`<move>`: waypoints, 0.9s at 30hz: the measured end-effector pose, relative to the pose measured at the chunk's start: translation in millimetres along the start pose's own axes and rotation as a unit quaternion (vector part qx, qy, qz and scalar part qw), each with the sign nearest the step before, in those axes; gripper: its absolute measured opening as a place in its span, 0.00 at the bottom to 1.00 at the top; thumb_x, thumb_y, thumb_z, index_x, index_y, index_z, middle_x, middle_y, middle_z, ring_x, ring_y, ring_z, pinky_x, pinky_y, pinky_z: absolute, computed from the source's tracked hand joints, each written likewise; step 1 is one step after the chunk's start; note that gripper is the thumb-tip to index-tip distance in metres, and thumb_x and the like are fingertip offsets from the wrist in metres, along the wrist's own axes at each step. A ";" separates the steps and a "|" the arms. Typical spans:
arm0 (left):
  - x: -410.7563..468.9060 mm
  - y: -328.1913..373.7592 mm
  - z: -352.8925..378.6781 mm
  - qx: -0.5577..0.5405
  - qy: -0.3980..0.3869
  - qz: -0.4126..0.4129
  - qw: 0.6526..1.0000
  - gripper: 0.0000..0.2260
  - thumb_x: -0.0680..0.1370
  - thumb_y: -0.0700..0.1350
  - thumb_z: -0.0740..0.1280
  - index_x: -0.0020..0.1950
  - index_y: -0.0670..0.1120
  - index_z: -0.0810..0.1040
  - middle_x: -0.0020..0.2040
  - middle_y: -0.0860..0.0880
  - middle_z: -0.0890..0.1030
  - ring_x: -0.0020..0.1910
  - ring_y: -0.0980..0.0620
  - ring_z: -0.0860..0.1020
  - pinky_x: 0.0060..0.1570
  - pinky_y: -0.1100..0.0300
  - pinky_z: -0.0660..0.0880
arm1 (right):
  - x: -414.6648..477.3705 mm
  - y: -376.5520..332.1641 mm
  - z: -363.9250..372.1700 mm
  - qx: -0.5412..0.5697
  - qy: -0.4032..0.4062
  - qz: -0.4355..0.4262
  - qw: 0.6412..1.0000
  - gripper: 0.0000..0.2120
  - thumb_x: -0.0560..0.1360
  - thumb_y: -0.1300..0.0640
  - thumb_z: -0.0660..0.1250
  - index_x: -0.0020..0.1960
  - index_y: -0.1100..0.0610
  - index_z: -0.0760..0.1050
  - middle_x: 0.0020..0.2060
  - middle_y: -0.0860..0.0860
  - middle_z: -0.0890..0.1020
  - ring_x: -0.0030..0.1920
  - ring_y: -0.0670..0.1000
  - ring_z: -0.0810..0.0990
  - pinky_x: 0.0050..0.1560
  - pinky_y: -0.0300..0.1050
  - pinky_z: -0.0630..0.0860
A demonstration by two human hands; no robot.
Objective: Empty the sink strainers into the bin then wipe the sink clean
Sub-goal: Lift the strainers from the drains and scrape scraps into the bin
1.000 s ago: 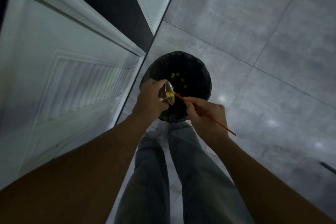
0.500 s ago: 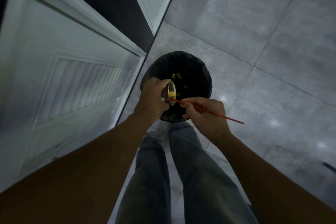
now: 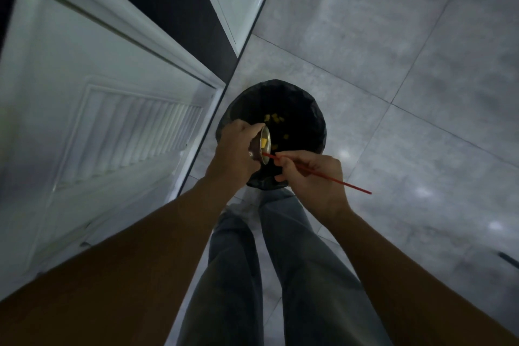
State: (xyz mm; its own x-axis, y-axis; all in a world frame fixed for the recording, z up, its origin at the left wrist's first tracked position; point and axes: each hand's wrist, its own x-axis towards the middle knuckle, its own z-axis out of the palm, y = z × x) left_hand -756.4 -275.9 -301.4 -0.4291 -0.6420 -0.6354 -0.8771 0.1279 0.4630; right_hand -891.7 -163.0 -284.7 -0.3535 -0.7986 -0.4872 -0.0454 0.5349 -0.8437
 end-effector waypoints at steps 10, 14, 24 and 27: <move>-5.5 -2.0 -2.9 -0.009 -0.008 -0.037 0.999 0.37 0.71 0.38 0.77 0.78 0.47 0.67 0.69 0.43 0.69 0.69 0.45 0.68 0.69 0.50 0.71 | -6.7 11.9 -22.3 -0.001 0.029 0.012 0.999 0.07 0.79 0.61 0.69 0.54 0.56 0.84 0.45 0.47 0.88 0.41 0.45 0.87 0.42 0.39 0.84; -7.4 4.7 2.3 0.005 -0.020 -0.018 1.000 0.36 0.71 0.40 0.77 0.78 0.47 0.67 0.69 0.44 0.70 0.69 0.46 0.69 0.70 0.53 0.70 | -5.7 4.9 -9.9 -0.019 -0.011 0.007 1.000 0.09 0.79 0.62 0.69 0.53 0.50 0.84 0.44 0.45 0.87 0.41 0.43 0.87 0.43 0.38 0.84; -27.6 7.4 -10.3 -0.072 -0.007 -0.081 0.994 0.34 0.66 0.43 0.81 0.67 0.50 0.70 0.61 0.46 0.79 0.60 0.44 0.78 0.57 0.45 0.80 | -23.2 -17.9 -36.0 -0.031 0.083 0.039 0.995 0.08 0.79 0.60 0.68 0.53 0.55 0.85 0.43 0.47 0.88 0.43 0.45 0.87 0.47 0.48 0.86; -45.1 20.8 -26.1 -0.094 0.005 -0.069 0.993 0.34 0.65 0.46 0.81 0.66 0.51 0.68 0.60 0.48 0.78 0.59 0.47 0.78 0.53 0.50 0.81 | -32.3 -41.2 -49.5 -0.036 0.101 0.039 0.993 0.08 0.79 0.60 0.67 0.54 0.55 0.85 0.43 0.47 0.88 0.43 0.47 0.87 0.48 0.51 0.85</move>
State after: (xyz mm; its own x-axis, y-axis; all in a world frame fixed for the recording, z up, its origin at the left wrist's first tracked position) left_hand -749.6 -264.0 -247.0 -0.3052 -0.6514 -0.6946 -0.8711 -0.1038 0.4800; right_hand -924.7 -145.6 -223.1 -0.5384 -0.6864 -0.4888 -0.0744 0.6165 -0.7838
